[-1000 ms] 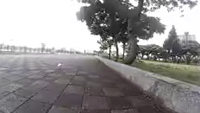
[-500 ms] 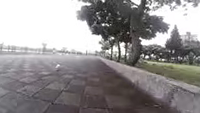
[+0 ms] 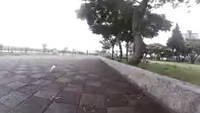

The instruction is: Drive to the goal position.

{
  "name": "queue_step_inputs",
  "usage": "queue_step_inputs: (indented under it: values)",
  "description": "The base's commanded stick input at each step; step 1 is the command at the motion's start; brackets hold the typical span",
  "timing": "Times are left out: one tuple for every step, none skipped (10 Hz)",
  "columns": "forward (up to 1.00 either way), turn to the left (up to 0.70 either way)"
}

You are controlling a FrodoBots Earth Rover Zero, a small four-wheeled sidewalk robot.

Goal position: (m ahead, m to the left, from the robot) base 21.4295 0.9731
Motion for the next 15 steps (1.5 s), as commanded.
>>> queue_step_inputs:
  values:
    - [0.70,0.00]
    - [0.70,0.00]
    - [0.70,0.00]
    - [0.70,0.00]
    - [0.70,0.00]
    - [0.70,0.00]
    - [0.70,0.00]
    - [0.70,0.00]
    - [0.70,0.00]
    - [0.70,0.00]
    - [0.70,0.00]
    - [0.70,0.00]
    - [0.70,0.00]
    - [0.70,0.00]
    - [0.70,0.00]
